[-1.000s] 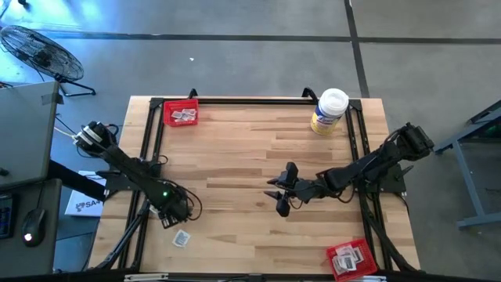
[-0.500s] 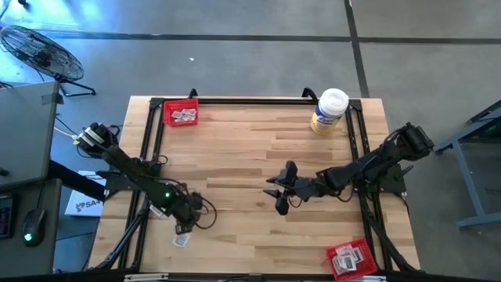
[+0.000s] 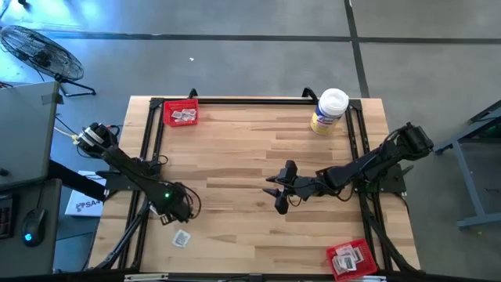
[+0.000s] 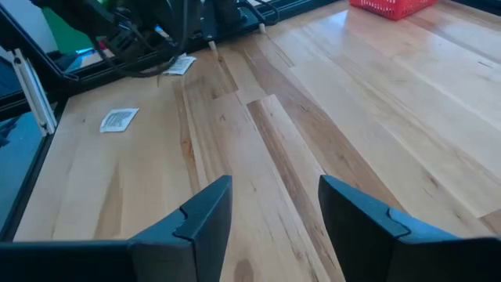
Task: Pick & Place First Aid Supplies
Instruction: Put the white and gray towelette pack into the bottom red bin
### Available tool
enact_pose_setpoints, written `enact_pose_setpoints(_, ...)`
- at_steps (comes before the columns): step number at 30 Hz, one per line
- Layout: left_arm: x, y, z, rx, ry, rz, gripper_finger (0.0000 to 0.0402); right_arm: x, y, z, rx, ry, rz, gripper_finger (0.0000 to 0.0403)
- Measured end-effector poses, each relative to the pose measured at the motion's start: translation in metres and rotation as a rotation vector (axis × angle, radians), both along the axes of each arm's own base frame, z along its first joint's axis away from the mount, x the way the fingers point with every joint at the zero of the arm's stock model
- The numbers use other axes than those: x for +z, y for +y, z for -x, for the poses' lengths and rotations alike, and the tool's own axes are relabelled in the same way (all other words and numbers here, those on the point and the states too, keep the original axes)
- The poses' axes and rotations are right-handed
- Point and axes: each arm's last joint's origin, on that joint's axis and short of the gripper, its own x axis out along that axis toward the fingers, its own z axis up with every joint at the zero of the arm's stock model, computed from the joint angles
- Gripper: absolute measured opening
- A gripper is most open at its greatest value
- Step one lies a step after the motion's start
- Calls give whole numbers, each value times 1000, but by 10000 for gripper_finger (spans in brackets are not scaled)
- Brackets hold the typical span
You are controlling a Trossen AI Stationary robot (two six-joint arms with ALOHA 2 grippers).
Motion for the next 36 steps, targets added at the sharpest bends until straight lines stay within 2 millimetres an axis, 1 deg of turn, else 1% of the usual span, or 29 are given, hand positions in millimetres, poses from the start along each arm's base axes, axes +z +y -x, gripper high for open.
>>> enact_pose_setpoints(3, -16, 1, 5, 58, 18, 58, 156, 0, 0, 0, 4, 4, -1, 184)
enact_pose_setpoints(6, -28, 5, 10, 60, 9, 61, 156, 0, 1, 0, 13, 7, -4, 185)
enact_pose_setpoints(9, -30, 5, 8, 49, -38, 46, 156, 0, 1, 0, 15, 7, -4, 185)
enact_pose_setpoints(11, -27, 3, 4, 35, -89, 22, 156, 0, 1, 0, 15, 7, -3, 184)
enact_pose_setpoints(15, -14, -6, -15, -20, -272, 0, 156, -1, -1, 0, 12, 8, 5, 185)
enact_pose_setpoints(17, -7, -13, -28, -89, -405, 12, 156, 0, -3, -1, 5, 8, 5, 185)
enact_pose_setpoints(20, 4, -24, -47, -237, -618, 47, 156, 0, -7, -2, -5, 8, 4, 184)
enact_pose_setpoints(22, 10, -30, -54, -316, -687, 78, 156, 0, -8, -3, -1, 7, -1, 184)
enact_pose_setpoints(23, 12, -31, -55, -331, -687, 84, 156, 0, -9, -3, 5, 6, -7, 184)
enact_pose_setpoints(25, 13, -29, -51, -327, -622, 78, 156, 0, -8, -3, 12, 5, -19, 185)
enact_pose_setpoints(30, 6, -14, -28, -191, -357, 2, 156, 0, -8, -3, 18, 6, -22, 184)
enact_pose_setpoints(32, 2, -9, -21, -157, -282, -9, 156, 0, -8, -3, 18, 6, -17, 184)
enact_pose_setpoints(34, -2, -7, -17, -157, -244, -3, 156, 0, -8, -3, 22, 8, -6, 185)
enact_pose_setpoints(36, -5, -5, -13, -208, -212, -3, 155, 0, -8, -3, 24, 8, -3, 185)
